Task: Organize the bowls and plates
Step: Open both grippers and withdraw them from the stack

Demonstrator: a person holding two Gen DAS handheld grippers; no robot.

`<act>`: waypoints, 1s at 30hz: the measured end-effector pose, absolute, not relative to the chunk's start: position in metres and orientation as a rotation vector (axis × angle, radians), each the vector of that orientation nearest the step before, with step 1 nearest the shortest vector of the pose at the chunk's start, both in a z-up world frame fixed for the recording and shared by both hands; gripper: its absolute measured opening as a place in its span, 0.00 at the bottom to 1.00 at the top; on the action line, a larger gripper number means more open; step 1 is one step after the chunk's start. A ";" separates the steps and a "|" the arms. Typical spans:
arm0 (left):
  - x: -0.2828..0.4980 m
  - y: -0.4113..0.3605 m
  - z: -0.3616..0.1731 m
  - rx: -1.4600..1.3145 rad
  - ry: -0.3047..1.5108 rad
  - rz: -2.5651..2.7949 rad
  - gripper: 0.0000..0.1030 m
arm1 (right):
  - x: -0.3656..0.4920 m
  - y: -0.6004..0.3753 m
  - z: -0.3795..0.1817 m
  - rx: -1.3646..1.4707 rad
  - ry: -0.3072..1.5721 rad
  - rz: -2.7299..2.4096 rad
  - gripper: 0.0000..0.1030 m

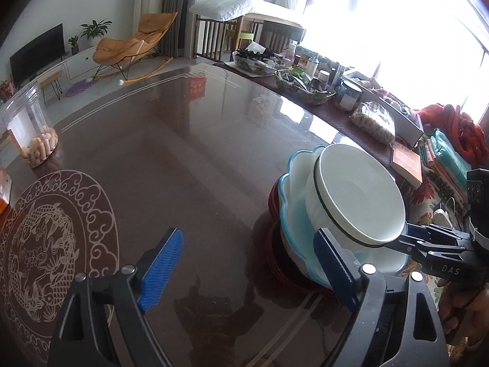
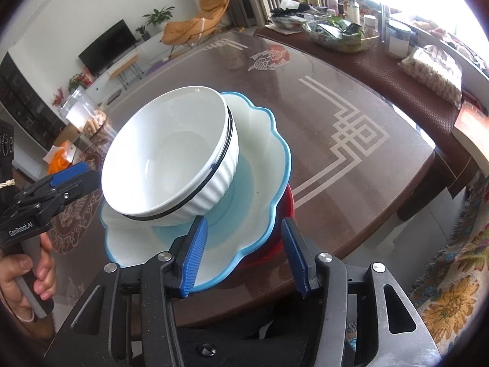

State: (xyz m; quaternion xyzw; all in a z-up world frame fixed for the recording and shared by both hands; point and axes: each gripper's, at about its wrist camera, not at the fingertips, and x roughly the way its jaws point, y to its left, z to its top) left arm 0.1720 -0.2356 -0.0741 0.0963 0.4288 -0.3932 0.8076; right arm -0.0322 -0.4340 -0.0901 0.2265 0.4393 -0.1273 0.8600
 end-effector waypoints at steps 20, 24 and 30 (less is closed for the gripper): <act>0.029 -0.154 -0.004 0.338 0.669 -0.515 0.85 | -0.133 -0.368 -0.006 0.373 0.716 -0.524 0.68; -0.005 -0.157 0.000 0.364 0.732 -0.535 0.85 | -0.162 -0.324 0.015 0.320 0.699 -0.610 0.72; -0.031 -0.160 0.000 0.316 0.803 -0.580 0.85 | -0.176 -0.291 0.030 0.251 0.740 -0.614 0.72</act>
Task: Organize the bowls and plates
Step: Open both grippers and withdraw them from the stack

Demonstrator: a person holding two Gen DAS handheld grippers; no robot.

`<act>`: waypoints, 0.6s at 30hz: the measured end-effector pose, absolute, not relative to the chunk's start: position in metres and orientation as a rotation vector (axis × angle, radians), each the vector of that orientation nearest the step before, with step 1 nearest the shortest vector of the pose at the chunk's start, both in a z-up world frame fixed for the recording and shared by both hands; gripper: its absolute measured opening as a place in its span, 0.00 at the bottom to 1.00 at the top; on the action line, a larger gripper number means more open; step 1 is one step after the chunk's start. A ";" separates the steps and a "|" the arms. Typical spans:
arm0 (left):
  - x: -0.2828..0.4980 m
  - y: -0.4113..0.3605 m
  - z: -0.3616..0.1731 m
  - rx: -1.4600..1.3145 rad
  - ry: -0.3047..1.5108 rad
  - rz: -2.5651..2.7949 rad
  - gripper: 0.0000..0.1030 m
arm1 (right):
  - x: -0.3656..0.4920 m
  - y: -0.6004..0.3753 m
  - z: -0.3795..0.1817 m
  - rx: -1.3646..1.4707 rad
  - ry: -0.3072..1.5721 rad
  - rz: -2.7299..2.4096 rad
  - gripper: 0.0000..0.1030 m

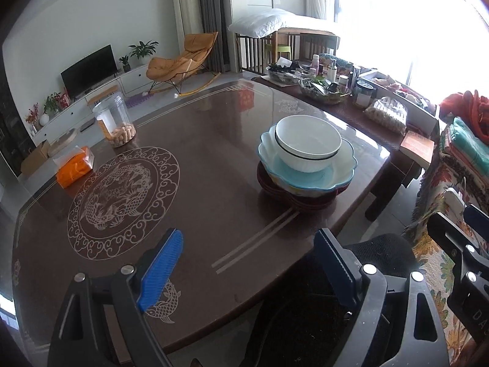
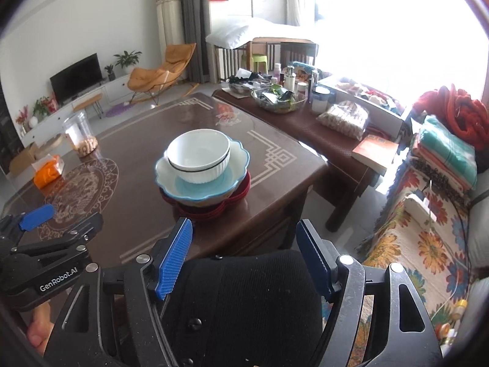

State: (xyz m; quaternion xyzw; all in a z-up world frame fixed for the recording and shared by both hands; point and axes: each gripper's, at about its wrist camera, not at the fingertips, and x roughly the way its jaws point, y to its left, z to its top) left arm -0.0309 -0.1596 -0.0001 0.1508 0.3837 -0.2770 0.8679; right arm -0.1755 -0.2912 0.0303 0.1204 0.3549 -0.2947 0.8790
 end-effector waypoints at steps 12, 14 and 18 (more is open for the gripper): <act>-0.032 -0.158 -0.010 0.331 0.831 -0.541 0.85 | -0.180 -0.276 0.014 0.258 0.768 -0.619 0.72; -0.030 -0.158 -0.010 0.328 0.834 -0.545 0.85 | -0.180 -0.276 0.015 0.256 0.766 -0.621 0.72; -0.030 -0.159 -0.010 0.328 0.833 -0.546 0.85 | -0.180 -0.277 0.019 0.253 0.751 -0.633 0.72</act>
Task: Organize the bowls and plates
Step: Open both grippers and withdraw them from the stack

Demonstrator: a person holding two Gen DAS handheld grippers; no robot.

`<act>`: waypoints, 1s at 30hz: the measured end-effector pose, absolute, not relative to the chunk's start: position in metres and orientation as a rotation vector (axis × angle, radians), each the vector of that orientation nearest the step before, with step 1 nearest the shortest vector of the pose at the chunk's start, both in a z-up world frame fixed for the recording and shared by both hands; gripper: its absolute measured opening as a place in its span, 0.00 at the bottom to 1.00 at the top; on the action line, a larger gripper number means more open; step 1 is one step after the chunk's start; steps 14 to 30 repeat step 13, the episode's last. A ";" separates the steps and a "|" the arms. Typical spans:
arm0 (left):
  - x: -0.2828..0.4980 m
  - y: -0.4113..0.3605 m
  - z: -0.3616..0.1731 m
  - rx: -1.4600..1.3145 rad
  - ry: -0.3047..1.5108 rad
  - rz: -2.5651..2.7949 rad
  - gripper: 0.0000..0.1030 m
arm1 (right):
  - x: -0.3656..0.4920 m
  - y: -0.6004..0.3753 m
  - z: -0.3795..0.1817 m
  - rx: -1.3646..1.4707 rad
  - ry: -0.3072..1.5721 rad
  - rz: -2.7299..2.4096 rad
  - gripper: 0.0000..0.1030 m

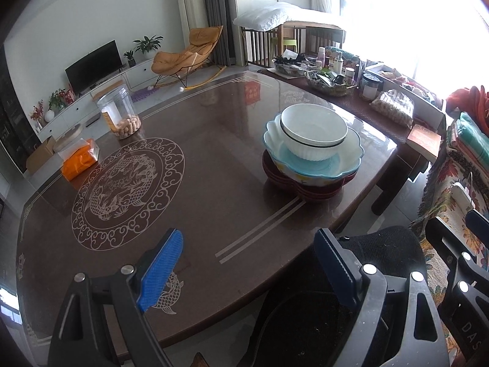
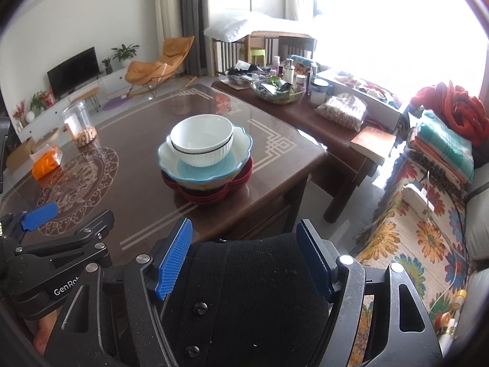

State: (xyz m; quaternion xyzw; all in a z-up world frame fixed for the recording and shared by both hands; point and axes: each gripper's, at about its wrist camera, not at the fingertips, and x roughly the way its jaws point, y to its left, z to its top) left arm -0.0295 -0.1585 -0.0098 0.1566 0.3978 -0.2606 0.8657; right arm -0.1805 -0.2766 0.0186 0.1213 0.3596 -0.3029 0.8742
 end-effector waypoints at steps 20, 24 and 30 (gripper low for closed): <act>-0.028 -0.158 -0.012 0.310 0.833 -0.559 0.88 | -0.177 -0.279 0.012 0.265 0.762 -0.630 0.72; -0.028 -0.158 -0.012 0.310 0.833 -0.559 0.88 | -0.177 -0.279 0.012 0.265 0.762 -0.630 0.72; -0.028 -0.158 -0.012 0.310 0.833 -0.559 0.88 | -0.177 -0.279 0.012 0.265 0.762 -0.630 0.72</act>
